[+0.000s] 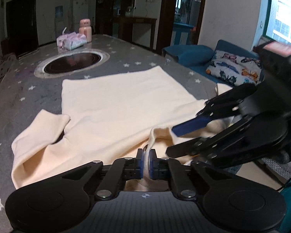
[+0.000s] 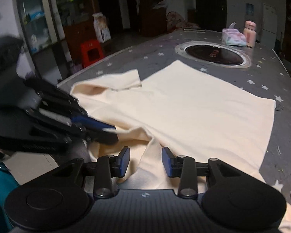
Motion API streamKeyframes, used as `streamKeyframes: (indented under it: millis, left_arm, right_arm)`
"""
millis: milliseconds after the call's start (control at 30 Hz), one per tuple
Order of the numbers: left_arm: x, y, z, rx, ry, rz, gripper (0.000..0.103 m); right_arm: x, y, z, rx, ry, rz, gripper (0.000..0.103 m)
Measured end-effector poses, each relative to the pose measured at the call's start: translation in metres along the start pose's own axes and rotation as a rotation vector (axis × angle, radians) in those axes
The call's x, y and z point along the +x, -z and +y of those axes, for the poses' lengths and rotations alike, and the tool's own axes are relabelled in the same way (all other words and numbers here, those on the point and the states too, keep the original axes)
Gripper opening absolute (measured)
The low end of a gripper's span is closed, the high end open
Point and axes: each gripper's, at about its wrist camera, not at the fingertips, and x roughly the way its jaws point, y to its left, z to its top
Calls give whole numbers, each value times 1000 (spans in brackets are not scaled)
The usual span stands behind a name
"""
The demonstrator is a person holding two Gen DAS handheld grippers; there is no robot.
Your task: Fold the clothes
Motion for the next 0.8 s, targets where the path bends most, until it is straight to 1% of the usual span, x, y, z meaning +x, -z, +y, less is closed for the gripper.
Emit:
streamKeyframes:
  millis: [67,100,167,200,300,367,433,500,567,667,800]
  left_arm:
    - [-7,0,-1,13,13,-25,5]
    - [-10,1,-1,19,20,-35,5]
    - [-16,2,-3,31,33,-49,5]
    - [-17,3,-3,37,41,-51,5]
    - [-18,4,-3,46,52,-48,6]
    - [-18,2,-6,56,51,-59,9]
    - [-18,0,-11,83,49,-73,27]
    - [-15,-1,-12,90,47,-71,32]
    - [-10,-3,-11,82,43,-62,32]
    - [-2,-7,-3,38,44,-48,30]
    - [13,-9,4,9,37,-21,30]
  right_arm:
    - [4,2,4,-25,35,4,33]
    - [4,3,5,-32,44,1,23]
    - [-1,4,6,-35,39,-6,10]
    - [-5,4,5,-37,37,-9,8]
    - [-16,6,4,-45,36,-13,6]
    - [-23,7,4,-42,26,-8,6]
    - [-28,9,6,-45,13,-2,6]
    - [-33,10,8,-58,-5,8,5]
    - [-37,13,12,-83,-26,22,5]
    - [-40,19,18,-119,-55,47,5]
    - [-37,26,23,-136,-83,77,6]
